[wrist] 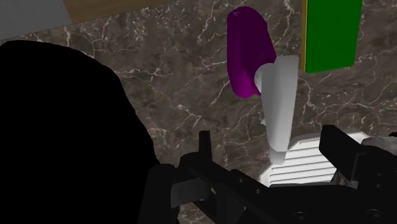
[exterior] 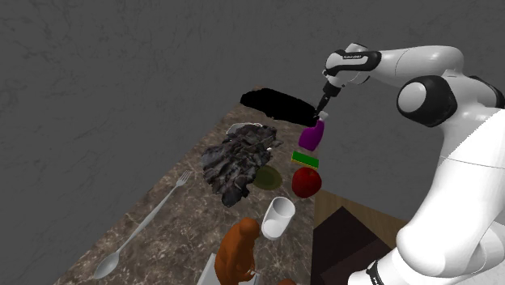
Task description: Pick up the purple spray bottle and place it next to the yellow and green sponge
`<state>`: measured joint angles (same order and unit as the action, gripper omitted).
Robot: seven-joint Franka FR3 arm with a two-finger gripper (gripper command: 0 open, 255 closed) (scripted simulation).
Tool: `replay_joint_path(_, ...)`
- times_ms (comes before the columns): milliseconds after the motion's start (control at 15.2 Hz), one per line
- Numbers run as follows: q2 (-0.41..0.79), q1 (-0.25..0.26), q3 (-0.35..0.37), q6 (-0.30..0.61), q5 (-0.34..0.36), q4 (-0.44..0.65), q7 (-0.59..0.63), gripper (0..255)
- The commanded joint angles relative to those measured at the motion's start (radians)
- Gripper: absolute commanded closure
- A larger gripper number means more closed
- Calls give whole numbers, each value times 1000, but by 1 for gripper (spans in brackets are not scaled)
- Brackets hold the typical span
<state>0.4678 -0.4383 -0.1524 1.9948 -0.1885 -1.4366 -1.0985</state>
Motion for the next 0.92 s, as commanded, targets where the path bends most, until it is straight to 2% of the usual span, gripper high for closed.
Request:
replay_joint_path(0, 1, 0, 0, -1, 0, 1, 0, 0)
replay_joint_path(66, -1, 2, 0, 6, 0, -8, 1, 0)
replay_joint_path(330, -33, -5, -5, -102, 9, 68, 8, 0)
replay_joint_path(858, -33, -5, -5, -102, 9, 68, 8, 0)
